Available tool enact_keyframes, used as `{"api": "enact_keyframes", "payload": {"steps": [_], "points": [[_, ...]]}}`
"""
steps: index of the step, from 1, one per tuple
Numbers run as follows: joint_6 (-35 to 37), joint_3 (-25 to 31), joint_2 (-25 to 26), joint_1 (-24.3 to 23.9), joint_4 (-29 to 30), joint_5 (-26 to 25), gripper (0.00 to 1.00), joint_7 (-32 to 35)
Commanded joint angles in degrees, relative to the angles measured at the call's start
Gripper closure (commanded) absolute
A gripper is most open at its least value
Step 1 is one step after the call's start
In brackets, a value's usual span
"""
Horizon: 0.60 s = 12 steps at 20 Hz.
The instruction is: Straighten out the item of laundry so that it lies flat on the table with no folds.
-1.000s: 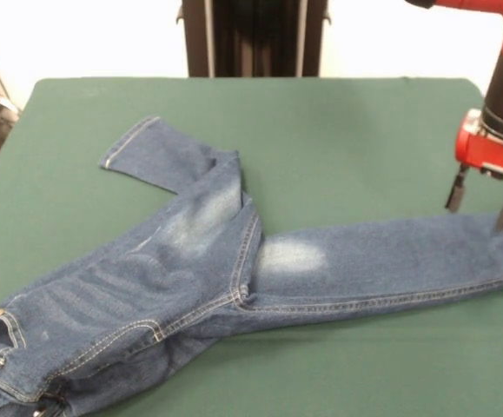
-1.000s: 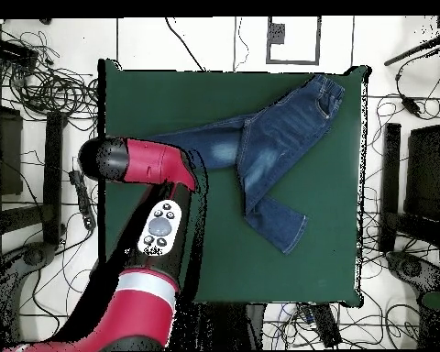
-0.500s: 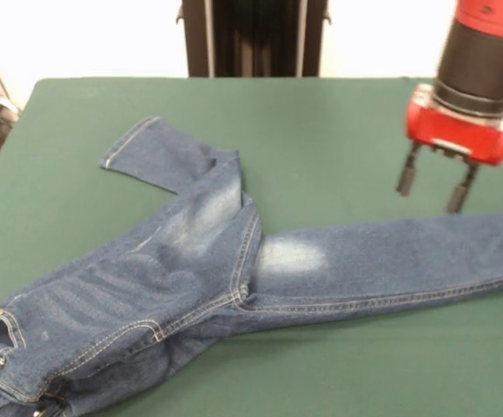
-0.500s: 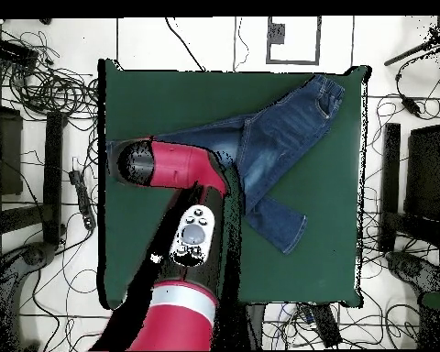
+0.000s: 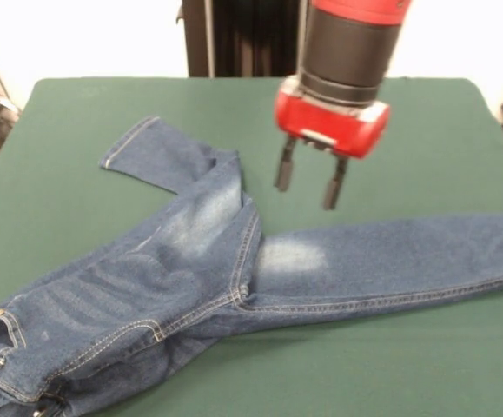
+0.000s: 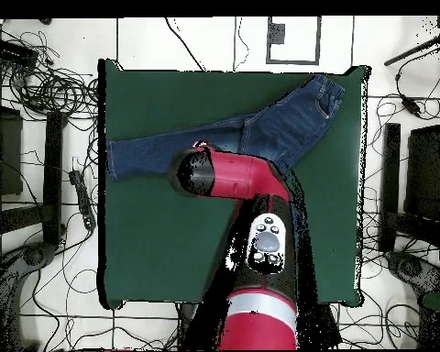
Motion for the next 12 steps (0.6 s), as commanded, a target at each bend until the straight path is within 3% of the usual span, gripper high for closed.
{"api": "enact_keyframes", "payload": {"steps": [1,6,12], "points": [[-1.74,11.30,3.56,-0.13,6.42,-9.93,0.00,-10.59],[-2.36,12.68,4.71,-0.98,6.94,-12.59,0.00,-6.19],[2.14,13.16,5.64,-1.32,6.85,-13.28,0.00,-3.44]]}}
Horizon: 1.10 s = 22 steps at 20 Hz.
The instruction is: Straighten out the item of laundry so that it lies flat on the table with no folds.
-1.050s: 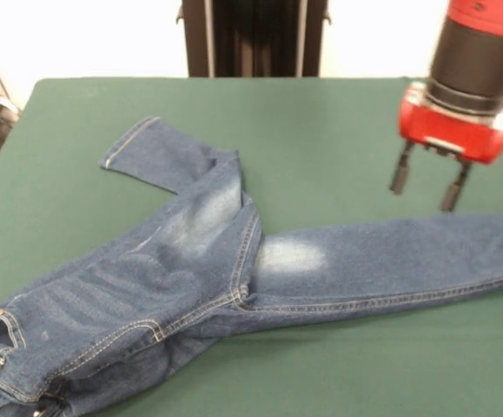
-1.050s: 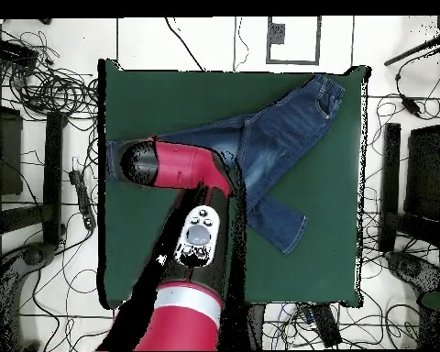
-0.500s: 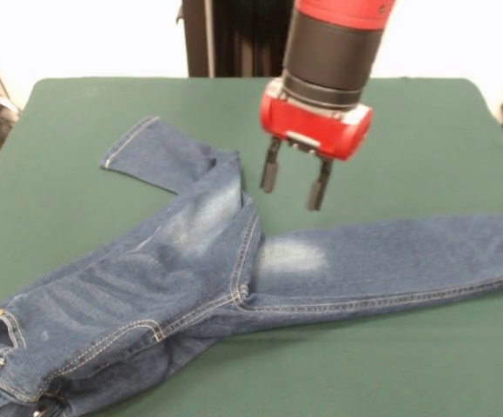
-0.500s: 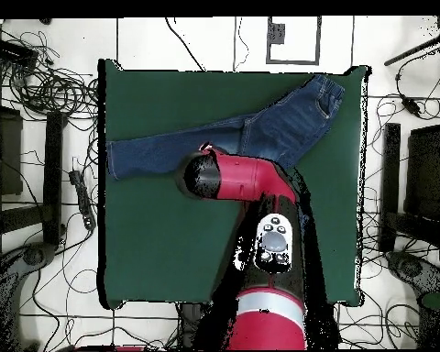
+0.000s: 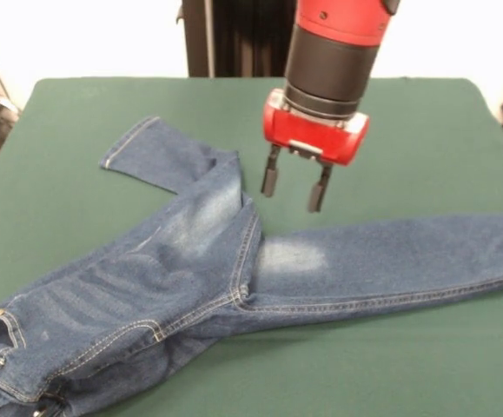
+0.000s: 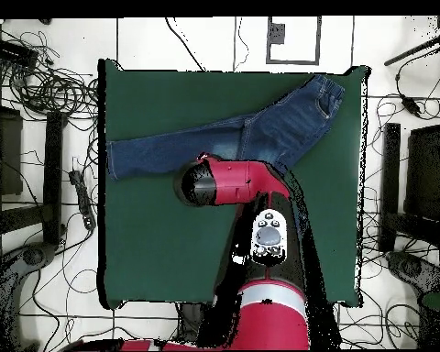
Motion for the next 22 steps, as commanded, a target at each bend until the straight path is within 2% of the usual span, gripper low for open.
{"api": "enact_keyframes", "payload": {"steps": [1,9,22], "points": [[3.35,9.31,5.21,0.35,6.38,-2.11,0.00,-3.69],[-1.39,16.16,4.01,-6.32,12.00,-5.24,0.00,-8.07],[-0.04,19.10,2.96,-9.72,14.89,-12.00,0.00,-6.86]]}}
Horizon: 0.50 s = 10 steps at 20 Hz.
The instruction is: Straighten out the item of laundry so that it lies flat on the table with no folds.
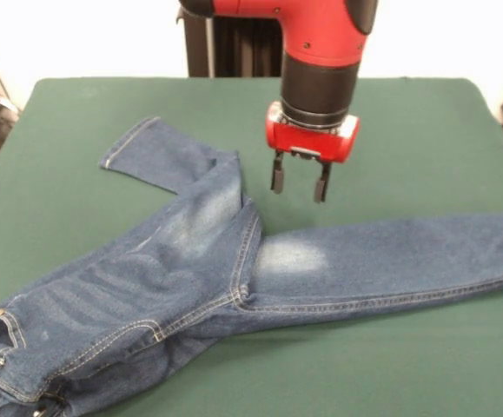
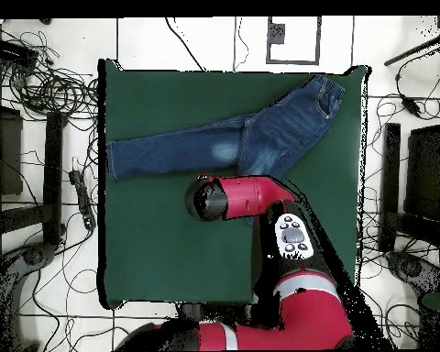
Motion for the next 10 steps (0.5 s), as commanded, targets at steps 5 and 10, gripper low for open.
{"api": "enact_keyframes", "payload": {"steps": [5,10], "points": [[1.44,9.28,2.27,-2.09,8.06,-5.41,0.00,-7.36],[3.95,11.32,0.62,-5.01,9.14,-6.74,0.00,-9.63]]}}
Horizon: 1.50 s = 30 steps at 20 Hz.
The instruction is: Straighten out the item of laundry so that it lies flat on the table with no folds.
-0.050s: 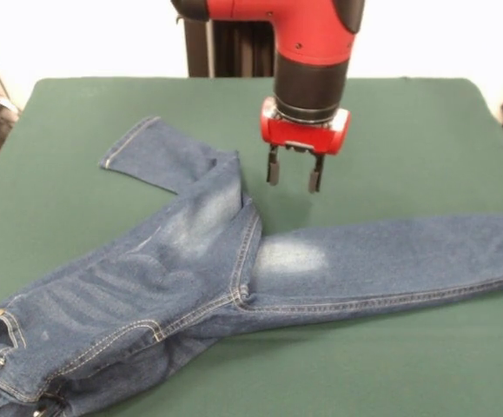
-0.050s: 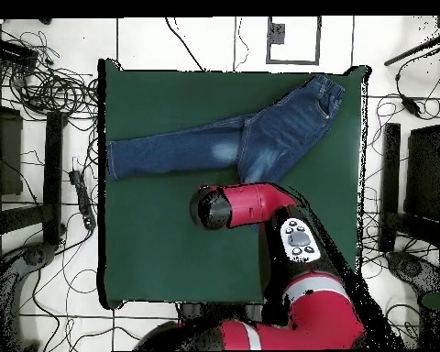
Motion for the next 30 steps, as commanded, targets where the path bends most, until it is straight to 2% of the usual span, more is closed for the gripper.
{"api": "enact_keyframes", "payload": {"steps": [1,14,20,30], "points": [[4.29,8.47,0.80,-2.17,5.94,-3.08,0.00,-9.84],[6.55,10.93,-2.33,-6.02,8.41,-5.91,0.00,-11.50],[10.69,13.01,-4.27,-8.20,8.11,-5.43,0.00,-13.49],[12.28,14.17,-4.53,-9.35,7.62,-8.70,0.00,-14.64]]}}
